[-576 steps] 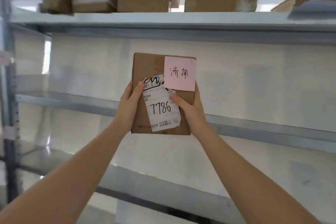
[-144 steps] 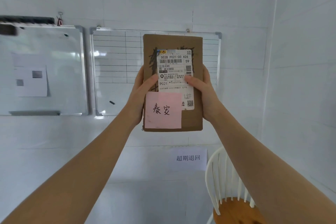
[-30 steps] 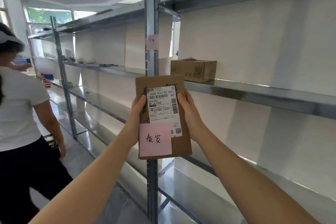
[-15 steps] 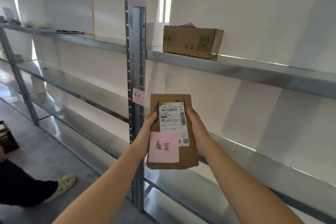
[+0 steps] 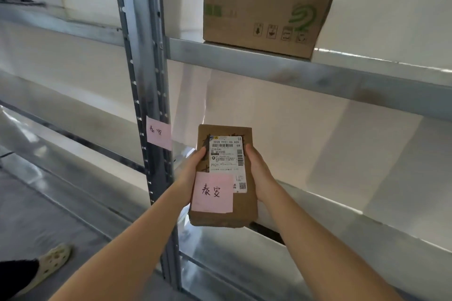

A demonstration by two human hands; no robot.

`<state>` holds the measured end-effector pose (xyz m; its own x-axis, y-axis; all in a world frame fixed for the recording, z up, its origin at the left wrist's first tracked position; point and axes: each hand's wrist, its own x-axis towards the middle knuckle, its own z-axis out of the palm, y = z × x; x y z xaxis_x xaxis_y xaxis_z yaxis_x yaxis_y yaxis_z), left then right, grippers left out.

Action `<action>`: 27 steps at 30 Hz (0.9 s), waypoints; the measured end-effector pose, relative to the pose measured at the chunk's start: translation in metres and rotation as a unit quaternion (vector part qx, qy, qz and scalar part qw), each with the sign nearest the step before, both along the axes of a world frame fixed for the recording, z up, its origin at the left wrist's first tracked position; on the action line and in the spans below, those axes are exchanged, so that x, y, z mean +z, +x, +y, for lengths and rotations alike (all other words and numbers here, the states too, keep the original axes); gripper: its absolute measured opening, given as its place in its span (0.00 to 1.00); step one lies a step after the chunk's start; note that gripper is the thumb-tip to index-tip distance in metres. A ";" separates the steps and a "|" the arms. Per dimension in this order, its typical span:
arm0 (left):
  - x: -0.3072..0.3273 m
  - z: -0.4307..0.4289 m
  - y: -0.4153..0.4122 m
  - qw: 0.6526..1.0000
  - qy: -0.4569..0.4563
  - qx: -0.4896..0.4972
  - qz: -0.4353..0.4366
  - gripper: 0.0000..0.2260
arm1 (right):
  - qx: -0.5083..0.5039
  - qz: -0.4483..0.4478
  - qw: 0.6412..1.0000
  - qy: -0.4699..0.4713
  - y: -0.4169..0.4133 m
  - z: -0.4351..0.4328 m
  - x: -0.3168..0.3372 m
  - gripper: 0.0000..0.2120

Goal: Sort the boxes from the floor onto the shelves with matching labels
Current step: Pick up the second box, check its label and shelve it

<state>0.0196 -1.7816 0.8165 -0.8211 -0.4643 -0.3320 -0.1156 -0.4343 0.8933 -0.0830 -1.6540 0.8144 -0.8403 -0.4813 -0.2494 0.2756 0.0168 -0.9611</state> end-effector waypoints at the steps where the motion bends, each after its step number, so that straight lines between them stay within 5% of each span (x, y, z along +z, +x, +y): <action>1: -0.003 -0.005 -0.006 1.000 0.004 -0.008 -0.006 0.16 | -0.003 -0.011 1.000 0.007 -0.005 -0.006 -0.003 0.25; 17: -0.028 -0.063 -0.052 0.996 0.025 -0.056 -0.068 0.12 | -0.014 -0.101 0.988 0.119 -0.048 -0.057 -0.022 0.23; 27: -0.034 -0.035 -0.068 0.993 0.101 0.005 -0.068 0.14 | 0.052 -0.009 0.958 0.282 -0.067 -0.045 -0.005 0.26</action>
<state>-0.0479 -1.8166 0.7829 -0.7577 -0.3849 -0.5269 -0.2239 -0.6051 0.7640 -0.1495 -1.6987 0.8099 -0.7884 -0.3472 -0.5078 0.2600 0.5601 -0.7866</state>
